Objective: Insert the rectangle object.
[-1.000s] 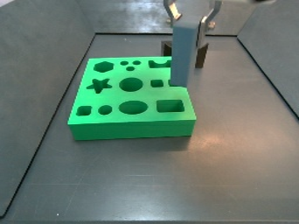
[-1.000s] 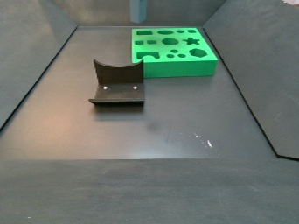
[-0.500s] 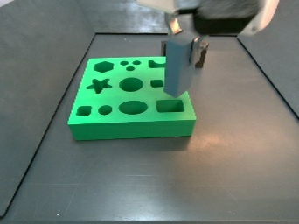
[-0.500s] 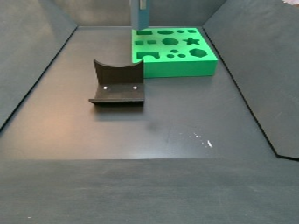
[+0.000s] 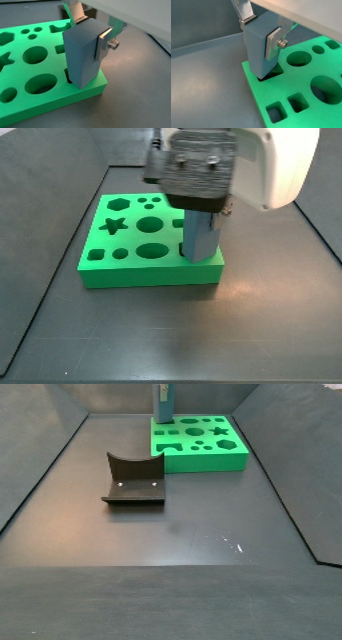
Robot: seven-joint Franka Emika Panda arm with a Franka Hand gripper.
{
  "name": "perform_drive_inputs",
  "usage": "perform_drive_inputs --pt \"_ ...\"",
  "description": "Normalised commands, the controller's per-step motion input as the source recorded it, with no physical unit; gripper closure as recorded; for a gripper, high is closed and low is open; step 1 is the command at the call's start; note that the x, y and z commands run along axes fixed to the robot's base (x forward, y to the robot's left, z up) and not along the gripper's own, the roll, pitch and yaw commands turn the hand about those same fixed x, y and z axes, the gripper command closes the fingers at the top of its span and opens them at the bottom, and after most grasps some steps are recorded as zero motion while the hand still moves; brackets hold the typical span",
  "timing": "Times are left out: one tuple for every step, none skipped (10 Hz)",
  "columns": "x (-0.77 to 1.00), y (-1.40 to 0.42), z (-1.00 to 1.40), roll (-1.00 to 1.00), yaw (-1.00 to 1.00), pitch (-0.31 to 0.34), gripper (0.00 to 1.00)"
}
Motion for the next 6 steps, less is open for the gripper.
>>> perform_drive_inputs --pt "0.03 0.0 -0.15 0.04 -0.83 0.09 1.0" --pt "0.0 0.06 -0.17 0.06 -0.91 0.084 1.0" --pt "0.0 0.08 -0.17 0.11 -0.86 0.096 1.0" --pt "0.0 0.07 -0.16 0.13 -0.85 0.091 1.0" --pt "0.0 0.08 -0.19 0.16 -0.82 0.097 1.0" --pt "0.02 0.08 -0.22 0.17 -0.81 0.069 1.0"
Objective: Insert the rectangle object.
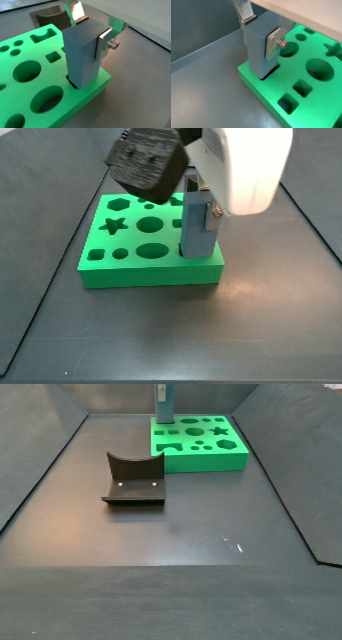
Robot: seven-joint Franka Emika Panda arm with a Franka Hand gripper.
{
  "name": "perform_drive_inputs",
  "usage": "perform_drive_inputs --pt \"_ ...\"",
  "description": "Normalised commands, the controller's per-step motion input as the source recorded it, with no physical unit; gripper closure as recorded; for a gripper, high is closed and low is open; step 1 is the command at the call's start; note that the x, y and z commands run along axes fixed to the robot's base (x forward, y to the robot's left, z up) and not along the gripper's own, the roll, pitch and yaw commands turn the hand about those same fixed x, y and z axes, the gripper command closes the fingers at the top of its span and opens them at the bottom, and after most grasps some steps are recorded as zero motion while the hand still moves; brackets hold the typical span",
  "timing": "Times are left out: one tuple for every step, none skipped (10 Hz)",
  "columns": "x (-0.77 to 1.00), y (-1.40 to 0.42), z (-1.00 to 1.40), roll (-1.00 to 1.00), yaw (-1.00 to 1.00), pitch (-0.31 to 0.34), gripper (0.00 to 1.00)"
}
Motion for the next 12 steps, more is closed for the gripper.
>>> perform_drive_inputs --pt "0.1 0.04 -0.34 0.11 -0.8 0.063 1.0" --pt "0.0 0.0 -0.39 0.08 -0.58 0.024 1.0" --pt "-0.01 0.0 -0.51 0.06 -0.07 -0.034 1.0" --pt "-0.11 0.0 -0.56 0.03 0.13 -0.137 1.0" --pt "-0.15 0.05 -0.46 -0.02 0.46 -0.199 1.0" --pt "-0.17 0.16 -0.39 -0.06 0.57 -0.204 1.0" --pt "-0.2 0.23 -0.37 -0.08 0.59 -0.204 1.0" --pt "-0.19 0.06 -0.39 -0.05 0.38 -0.133 1.0" --pt "0.01 0.0 -0.58 -0.04 0.0 -0.017 1.0" --pt "0.13 -0.18 -0.54 0.0 -0.23 0.0 1.0" --pt "0.14 -0.26 -0.43 0.05 -0.37 0.027 1.0" --pt "0.0 -0.38 -0.21 0.09 -0.42 0.0 1.0"
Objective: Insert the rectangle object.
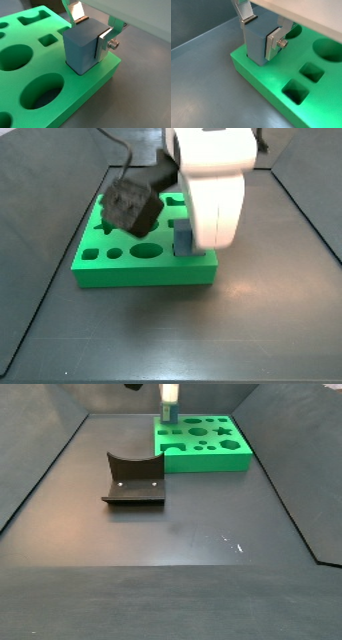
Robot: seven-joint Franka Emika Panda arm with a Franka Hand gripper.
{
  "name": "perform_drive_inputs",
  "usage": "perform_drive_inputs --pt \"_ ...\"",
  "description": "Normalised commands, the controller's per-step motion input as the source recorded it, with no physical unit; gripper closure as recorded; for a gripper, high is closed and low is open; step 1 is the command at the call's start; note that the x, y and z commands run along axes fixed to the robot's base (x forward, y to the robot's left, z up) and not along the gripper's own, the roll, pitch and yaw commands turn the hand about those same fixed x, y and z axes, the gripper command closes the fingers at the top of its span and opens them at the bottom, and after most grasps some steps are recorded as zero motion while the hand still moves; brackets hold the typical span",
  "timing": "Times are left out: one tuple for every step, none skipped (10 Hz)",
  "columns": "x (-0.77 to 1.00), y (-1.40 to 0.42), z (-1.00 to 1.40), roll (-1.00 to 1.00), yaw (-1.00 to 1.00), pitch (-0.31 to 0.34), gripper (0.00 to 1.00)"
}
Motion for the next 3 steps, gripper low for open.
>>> perform_drive_inputs --pt "-0.2 -0.46 -0.01 0.13 -0.3 0.0 1.0" --pt "-0.17 -0.06 0.0 0.0 0.08 -0.066 1.0" --pt "0.0 0.0 0.0 0.0 0.0 0.0 1.0"
